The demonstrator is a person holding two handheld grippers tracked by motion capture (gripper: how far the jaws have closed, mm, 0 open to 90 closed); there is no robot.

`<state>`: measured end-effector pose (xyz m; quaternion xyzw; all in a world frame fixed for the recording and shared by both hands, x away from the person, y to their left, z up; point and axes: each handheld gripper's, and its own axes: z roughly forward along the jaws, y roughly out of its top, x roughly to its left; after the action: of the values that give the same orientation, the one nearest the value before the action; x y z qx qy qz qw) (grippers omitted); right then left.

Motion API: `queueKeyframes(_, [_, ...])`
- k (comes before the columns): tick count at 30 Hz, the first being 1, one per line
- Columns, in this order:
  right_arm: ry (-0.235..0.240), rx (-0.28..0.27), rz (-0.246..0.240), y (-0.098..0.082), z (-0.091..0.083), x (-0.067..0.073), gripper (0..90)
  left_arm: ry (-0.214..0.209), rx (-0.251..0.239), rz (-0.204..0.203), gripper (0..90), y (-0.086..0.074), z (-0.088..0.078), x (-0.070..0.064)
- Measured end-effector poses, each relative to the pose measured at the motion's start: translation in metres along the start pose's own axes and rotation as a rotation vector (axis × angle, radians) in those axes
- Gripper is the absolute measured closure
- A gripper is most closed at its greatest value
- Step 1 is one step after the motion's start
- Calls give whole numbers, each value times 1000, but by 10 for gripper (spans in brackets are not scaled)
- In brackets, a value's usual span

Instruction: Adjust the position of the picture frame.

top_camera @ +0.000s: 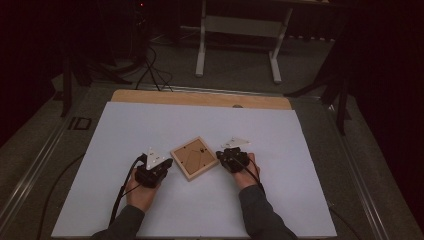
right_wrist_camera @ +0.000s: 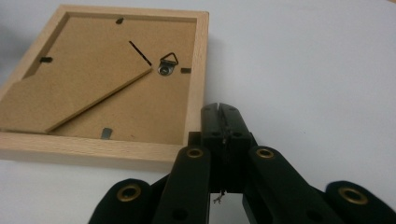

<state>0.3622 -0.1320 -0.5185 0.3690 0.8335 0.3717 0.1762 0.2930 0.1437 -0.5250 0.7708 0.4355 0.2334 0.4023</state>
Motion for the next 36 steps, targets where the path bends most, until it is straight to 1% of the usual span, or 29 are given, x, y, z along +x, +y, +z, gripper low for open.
queueKeyframes(2, [7, 9, 2, -1, 2, -1, 896, -9, 21, 5, 895, -1, 4, -2])
queueKeyframes(3, [7, 9, 2, -1, 2, -1, 896, -9, 21, 5, 895, -1, 4, -2])
queueKeyframes(9, [6, 22, -6, -1, 2, 0, 897, -28, 63, 47, 896, -4, 10, -13])
queueKeyframes(11, [9, 26, -9, -1, 2, 1, 897, -28, 66, 57, 896, -4, 12, -15])
queueKeyframes(12, [7, 25, -19, -2, 1, 2, 897, -25, 66, 58, 897, -4, 12, -16])
queueKeyframes(16, [8, 28, -24, -3, 0, 4, 898, -28, 66, 59, 897, -4, 11, -15])
queueKeyframes(21, [11, 30, -27, -6, -1, 6, 898, -26, 60, 48, 897, -3, 11, -13])
queueKeyframes(27, [17, 29, -37, -13, -6, 8, 898, -21, 55, 35, 897, -1, 14, -11])
queueKeyframes(33, [26, 24, -29, -22, -12, 9, 898, -20, 69, 39, 897, -2, 14, -12])
queueKeyframes(36, [28, 25, -26, -23, -13, 10, 897, -21, 86, 37, 896, -3, 14, -12])
